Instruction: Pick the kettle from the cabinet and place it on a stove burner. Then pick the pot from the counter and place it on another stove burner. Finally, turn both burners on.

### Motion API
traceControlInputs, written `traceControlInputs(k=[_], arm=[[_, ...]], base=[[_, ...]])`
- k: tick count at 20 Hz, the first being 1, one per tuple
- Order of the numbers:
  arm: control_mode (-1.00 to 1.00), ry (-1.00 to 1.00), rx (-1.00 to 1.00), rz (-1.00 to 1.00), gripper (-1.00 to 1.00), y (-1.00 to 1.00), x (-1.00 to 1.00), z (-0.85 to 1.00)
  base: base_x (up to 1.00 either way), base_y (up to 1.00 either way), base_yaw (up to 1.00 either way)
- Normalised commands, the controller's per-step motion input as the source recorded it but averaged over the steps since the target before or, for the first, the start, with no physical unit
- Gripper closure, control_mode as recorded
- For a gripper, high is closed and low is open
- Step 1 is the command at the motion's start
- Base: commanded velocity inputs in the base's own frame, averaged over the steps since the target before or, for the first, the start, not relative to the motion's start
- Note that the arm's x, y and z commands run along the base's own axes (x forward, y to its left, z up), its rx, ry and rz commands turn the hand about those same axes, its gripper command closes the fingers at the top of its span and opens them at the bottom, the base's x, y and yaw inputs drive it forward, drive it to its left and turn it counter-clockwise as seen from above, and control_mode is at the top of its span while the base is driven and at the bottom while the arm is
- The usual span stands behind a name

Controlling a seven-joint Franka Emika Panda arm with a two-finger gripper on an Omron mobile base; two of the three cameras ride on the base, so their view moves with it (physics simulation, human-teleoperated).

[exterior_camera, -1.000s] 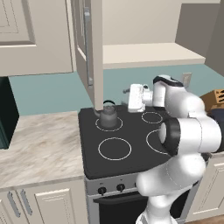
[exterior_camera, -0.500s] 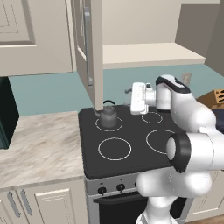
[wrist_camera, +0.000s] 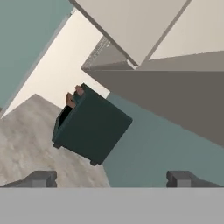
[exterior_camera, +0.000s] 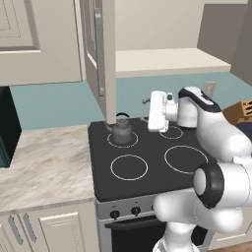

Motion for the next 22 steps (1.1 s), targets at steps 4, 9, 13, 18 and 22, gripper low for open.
traceControlInputs(k=[4, 9, 13, 18, 22], arm=[[-1.00, -0.30, -0.03, 0.00, -1.00, -0.03, -0.23, 0.00], [-1.00, -0.30, -0.07, 0.00, -1.00, -0.02, -0.21, 0.10], [-1.00, -0.32, -0.11, 0.00, -1.00, 0.00, -0.20, 0.18], [-1.00, -0.34, -0.18, 0.00, -1.00, -0.02, -0.17, 0.10], [-1.00, -0.35, -0.19, 0.00, -1.00, -0.03, -0.15, 0.01]], base=[[0.00, 0.00, 0.00], [0.00, 0.00, 0.00], [0.00, 0.00, 0.00], [0.00, 0.00, 0.00], [0.00, 0.00, 0.00]])
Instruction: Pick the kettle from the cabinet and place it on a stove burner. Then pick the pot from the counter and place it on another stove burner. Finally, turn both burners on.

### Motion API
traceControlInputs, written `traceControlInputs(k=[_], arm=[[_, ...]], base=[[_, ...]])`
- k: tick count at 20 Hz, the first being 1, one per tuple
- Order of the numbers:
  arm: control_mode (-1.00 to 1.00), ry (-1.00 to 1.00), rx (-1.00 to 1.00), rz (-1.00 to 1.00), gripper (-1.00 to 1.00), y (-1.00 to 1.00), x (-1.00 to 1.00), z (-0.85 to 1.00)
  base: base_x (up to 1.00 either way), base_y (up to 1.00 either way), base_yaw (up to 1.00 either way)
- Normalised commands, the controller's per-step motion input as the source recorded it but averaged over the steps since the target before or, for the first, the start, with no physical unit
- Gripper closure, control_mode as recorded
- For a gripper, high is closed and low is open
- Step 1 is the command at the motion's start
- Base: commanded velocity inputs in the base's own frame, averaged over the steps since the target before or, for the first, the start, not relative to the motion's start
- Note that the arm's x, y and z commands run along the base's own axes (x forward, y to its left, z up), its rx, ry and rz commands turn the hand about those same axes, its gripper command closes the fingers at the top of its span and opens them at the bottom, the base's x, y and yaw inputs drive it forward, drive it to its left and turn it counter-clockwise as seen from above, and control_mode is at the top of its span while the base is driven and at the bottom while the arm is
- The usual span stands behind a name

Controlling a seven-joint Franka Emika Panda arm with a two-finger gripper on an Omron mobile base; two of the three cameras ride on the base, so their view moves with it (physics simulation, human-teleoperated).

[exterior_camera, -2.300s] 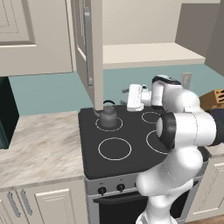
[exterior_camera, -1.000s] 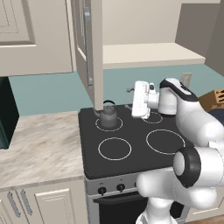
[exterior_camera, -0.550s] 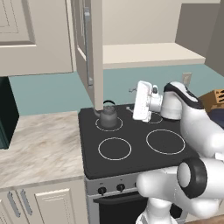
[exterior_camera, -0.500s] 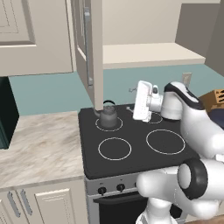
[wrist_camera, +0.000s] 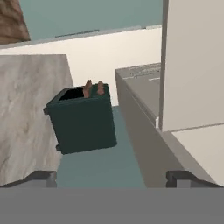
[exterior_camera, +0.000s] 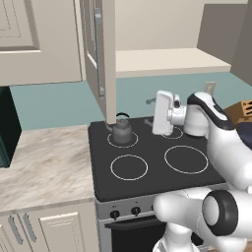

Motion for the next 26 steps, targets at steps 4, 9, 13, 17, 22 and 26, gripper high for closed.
traceControlInputs(k=[4, 9, 13, 17, 22, 26], arm=[[-1.00, -0.34, -0.16, 0.00, -1.00, -0.04, -0.18, 0.00], [-1.00, -0.35, -0.13, 0.00, -1.00, -0.09, -0.24, 0.00], [-1.00, -0.34, -0.16, 0.00, -1.00, -0.09, -0.23, 0.00], [-1.00, -0.29, -0.20, -0.04, -1.00, -0.02, -0.30, 0.03], [-1.00, -0.23, -0.22, -0.10, -1.00, 0.00, -0.31, 0.03], [-1.00, -0.19, -0.24, -0.12, -1.00, 0.00, -0.33, 0.00]], base=[[0.00, 0.00, 0.00], [0.00, 0.00, 0.00], [0.00, 0.00, 0.00], [0.00, 0.00, 0.00], [0.00, 0.00, 0.00], [0.00, 0.00, 0.00]])
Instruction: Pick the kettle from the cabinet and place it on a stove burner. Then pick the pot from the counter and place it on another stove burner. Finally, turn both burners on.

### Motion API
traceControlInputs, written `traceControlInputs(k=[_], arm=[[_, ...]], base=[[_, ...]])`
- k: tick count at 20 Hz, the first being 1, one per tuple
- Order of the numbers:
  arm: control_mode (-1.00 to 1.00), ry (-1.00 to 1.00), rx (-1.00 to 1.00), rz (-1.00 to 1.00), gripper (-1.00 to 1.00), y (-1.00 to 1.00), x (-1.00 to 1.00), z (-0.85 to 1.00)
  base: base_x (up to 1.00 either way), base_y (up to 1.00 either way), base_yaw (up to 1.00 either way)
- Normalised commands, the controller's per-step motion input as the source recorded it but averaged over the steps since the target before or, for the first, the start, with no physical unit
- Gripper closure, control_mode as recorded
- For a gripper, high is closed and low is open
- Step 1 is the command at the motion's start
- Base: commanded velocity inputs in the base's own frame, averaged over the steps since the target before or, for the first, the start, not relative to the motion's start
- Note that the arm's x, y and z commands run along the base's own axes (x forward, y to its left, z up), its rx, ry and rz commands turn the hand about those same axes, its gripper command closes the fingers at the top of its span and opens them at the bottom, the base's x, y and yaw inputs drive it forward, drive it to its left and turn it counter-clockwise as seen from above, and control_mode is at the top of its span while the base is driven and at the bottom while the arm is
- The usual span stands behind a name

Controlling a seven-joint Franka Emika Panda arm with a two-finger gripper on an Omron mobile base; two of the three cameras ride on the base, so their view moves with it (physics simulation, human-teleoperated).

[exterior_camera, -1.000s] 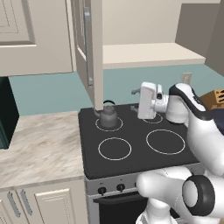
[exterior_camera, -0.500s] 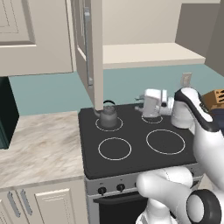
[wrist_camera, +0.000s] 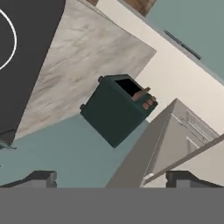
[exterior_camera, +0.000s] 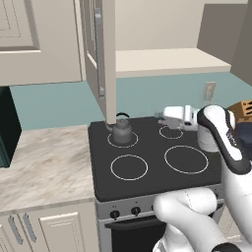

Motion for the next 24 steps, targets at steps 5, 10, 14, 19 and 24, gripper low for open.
traceControlInputs(k=[5, 10, 14, 19, 24], arm=[[-1.00, -0.18, -0.23, -0.12, -1.00, 0.00, -0.38, 0.00], [-1.00, -0.13, -0.23, -0.13, -1.00, 0.00, -0.40, 0.02], [-1.00, -0.04, -0.25, -0.14, -1.00, 0.00, -0.38, 0.12], [-1.00, 0.00, -0.26, -0.12, -1.00, 0.00, -0.33, 0.24], [-1.00, 0.04, -0.25, -0.10, -1.00, 0.00, -0.29, 0.22]], base=[[0.00, 0.00, 0.00], [0.00, 0.00, 0.00], [0.00, 0.00, 0.00], [0.00, 0.00, 0.00], [0.00, 0.00, 0.00]])
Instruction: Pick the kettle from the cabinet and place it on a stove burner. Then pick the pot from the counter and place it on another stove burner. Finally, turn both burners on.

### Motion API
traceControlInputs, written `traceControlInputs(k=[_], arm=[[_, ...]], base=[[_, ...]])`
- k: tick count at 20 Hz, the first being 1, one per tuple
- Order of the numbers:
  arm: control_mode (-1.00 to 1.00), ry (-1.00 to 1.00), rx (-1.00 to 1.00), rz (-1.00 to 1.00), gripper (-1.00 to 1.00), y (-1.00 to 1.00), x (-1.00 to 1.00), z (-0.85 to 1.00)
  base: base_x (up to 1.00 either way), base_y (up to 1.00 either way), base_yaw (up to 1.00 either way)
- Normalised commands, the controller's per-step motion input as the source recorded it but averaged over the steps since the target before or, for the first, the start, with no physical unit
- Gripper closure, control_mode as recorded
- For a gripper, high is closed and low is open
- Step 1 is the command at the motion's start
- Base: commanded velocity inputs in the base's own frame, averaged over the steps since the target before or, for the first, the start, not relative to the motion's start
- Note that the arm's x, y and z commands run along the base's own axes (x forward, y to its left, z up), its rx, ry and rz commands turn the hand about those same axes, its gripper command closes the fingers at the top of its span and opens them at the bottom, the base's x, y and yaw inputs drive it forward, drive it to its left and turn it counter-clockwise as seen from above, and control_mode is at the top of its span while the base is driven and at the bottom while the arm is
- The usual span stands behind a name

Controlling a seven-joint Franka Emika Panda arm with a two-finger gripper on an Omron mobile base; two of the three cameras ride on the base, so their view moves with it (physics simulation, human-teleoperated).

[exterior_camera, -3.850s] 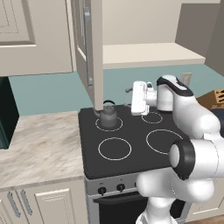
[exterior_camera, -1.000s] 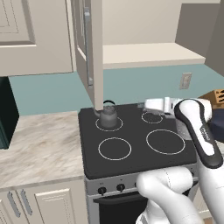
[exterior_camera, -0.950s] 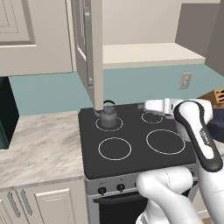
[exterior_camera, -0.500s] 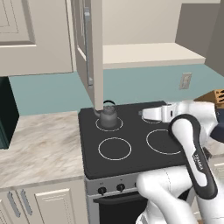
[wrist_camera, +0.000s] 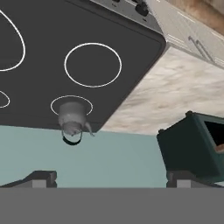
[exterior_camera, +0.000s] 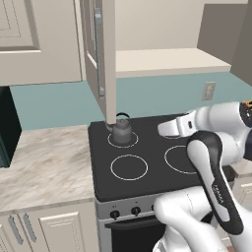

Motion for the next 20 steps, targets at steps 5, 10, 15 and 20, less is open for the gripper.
traceControlInputs(k=[5, 10, 15, 20], arm=[[-1.00, 0.10, -0.21, -0.10, -1.00, 0.00, -0.30, 0.13], [-1.00, 0.23, -0.16, -0.08, -1.00, 0.00, -0.13, 0.02], [-1.00, 0.06, -0.03, 0.00, -1.00, 0.02, 0.02, 0.00], [-1.00, -0.01, 0.00, 0.00, -1.00, 0.00, 0.00, 0.00]], base=[[0.00, 0.00, 0.00], [0.00, 0.00, 0.00], [0.00, 0.00, 0.00], [0.00, 0.00, 0.00]])
